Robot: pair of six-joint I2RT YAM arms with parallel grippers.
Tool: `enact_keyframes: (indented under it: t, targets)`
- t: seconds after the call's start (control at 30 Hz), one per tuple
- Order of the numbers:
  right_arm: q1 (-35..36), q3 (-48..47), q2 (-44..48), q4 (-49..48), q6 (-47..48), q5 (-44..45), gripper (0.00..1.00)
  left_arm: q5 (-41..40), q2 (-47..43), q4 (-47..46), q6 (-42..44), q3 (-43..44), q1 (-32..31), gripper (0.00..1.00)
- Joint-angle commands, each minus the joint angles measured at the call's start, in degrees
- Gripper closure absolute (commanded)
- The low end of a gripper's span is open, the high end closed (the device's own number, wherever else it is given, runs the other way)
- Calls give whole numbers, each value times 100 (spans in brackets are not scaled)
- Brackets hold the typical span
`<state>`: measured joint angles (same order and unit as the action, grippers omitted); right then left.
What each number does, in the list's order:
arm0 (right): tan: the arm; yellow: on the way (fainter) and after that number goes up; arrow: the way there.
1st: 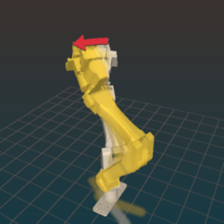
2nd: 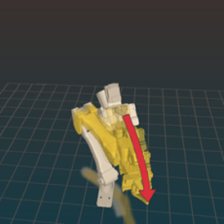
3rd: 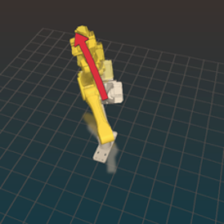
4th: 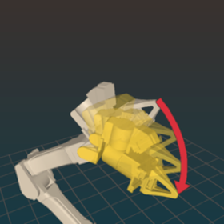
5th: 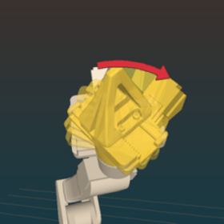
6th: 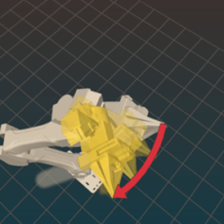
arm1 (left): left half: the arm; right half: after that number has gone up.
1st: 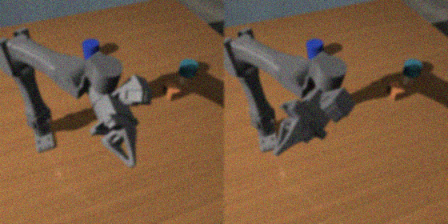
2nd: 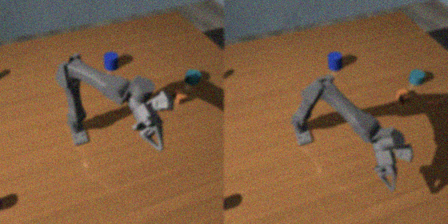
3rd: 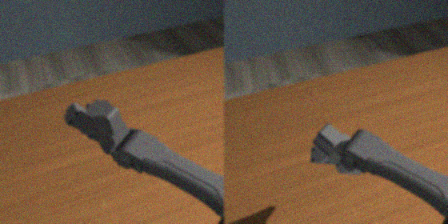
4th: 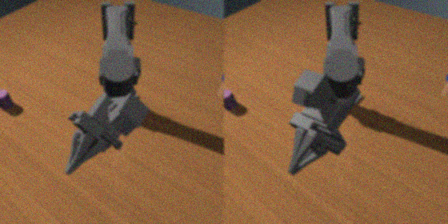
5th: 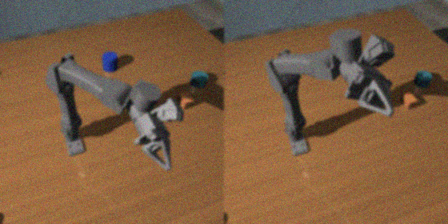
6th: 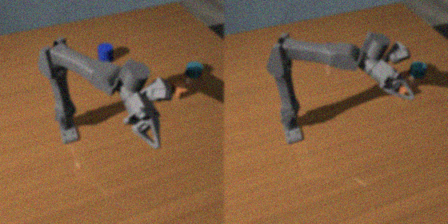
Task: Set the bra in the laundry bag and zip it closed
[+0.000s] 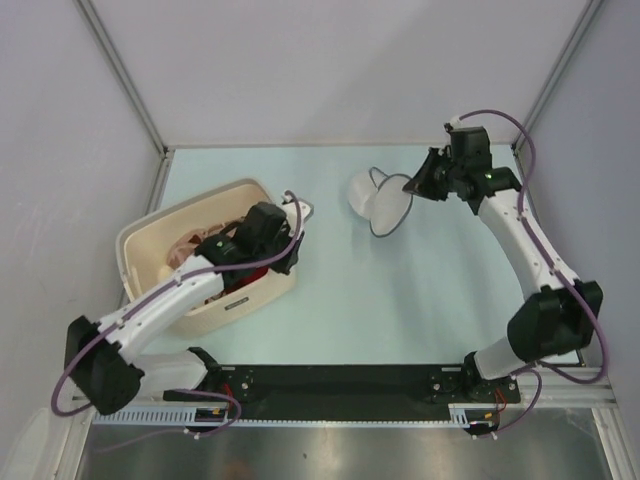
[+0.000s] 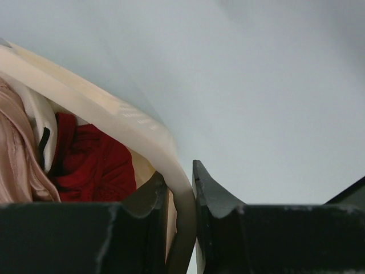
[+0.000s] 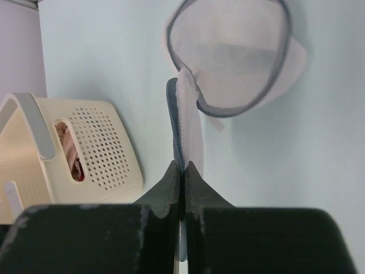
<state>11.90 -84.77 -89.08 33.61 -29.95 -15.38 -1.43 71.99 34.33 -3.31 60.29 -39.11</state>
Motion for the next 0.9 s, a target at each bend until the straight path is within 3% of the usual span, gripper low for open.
enact_keyframes:
  t: [0.0,0.17,0.4,0.53,0.6,0.63,0.8,0.83,0.87]
  targets:
    - [14,373,741,1525,148,500,100,230,-1027,-207,-1101,-588,88,100]
    - [-4,619,1857,2394,-168,502,100,644,-2020,-198,-1690,-1230,-218,100]
    - [-12,796,2377,3555,-871,166,100,214,-1355,-40,-1515,-993,-1414,100]
    - [-12,87,2351,4548,-1012,658,100,-76,-1345,-101,-1357,-984,-2082,98]
    - [-4,-91,2264,4839,-916,773,100,54,-1354,-102,-1356,-984,-2258,87]
    - [-4,-49,2237,4831,-863,782,100,316,-1389,-75,-1391,-993,-2267,62]
    - [23,408,2298,4340,-793,606,100,22,-1985,-110,-1829,-774,-2241,19]
    - [40,461,2281,4217,-793,554,100,-93,-2065,-110,-1918,-547,-2206,2]
    - [75,522,2263,4172,-801,545,100,-129,-2040,-93,-1997,-406,-2023,0]
